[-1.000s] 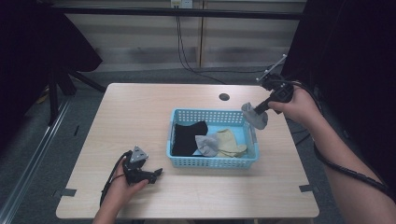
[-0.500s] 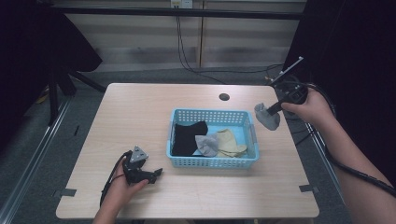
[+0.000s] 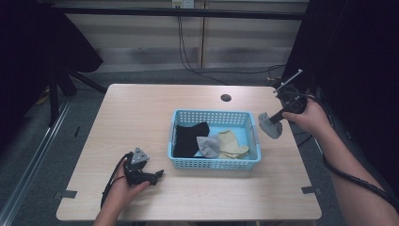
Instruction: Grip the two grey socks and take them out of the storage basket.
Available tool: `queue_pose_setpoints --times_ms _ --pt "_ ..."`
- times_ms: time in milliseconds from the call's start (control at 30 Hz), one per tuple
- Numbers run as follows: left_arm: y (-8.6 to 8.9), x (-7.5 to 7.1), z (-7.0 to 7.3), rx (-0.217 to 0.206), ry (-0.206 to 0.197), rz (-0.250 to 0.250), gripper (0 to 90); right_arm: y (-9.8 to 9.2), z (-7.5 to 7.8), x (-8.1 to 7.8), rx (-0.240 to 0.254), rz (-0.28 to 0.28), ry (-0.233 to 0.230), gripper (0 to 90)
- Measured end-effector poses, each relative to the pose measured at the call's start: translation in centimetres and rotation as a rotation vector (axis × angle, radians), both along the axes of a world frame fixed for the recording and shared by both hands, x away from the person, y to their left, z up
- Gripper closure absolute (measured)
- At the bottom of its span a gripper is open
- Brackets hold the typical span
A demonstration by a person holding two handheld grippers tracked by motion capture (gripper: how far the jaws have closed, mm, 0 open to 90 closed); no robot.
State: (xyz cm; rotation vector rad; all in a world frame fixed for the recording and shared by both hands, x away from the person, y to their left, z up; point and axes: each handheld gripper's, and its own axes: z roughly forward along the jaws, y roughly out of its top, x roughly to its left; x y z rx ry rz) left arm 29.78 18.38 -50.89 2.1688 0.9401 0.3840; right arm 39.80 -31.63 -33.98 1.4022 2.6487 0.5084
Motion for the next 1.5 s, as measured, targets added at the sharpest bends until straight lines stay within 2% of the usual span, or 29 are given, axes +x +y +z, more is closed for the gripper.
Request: queue_pose_setpoints --times_ms 200,500,833,1067,1133,1500 --pt "0.0 0.0 0.0 -0.002 0.000 -0.001 14.6 -0.2 -2.0 0.2 0.011 -0.004 0.020 82.5" --pt "0.0 0.0 0.0 -0.002 0.000 -0.002 14.6 0.6 -4.6 0.2 0.012 0.000 0.056 81.7" --pt "0.1 0.0 0.0 0.006 0.001 -0.009 14.6 0.7 -6.3 0.1 0.006 0.011 0.072 79.5" --pt "0.1 0.0 0.0 0.006 0.001 -0.009 14.6 0.8 -6.4 0.0 0.000 -0.001 0.066 67.2" --pt "0.1 0.0 0.0 0.007 0.001 -0.009 14.6 0.8 -6.2 -0.1 0.000 -0.005 0.064 66.3" --pt "0.0 0.0 0.0 -0.002 0.000 -0.002 14.6 0.6 -3.9 -0.3 -0.016 -0.029 0.023 43.9"
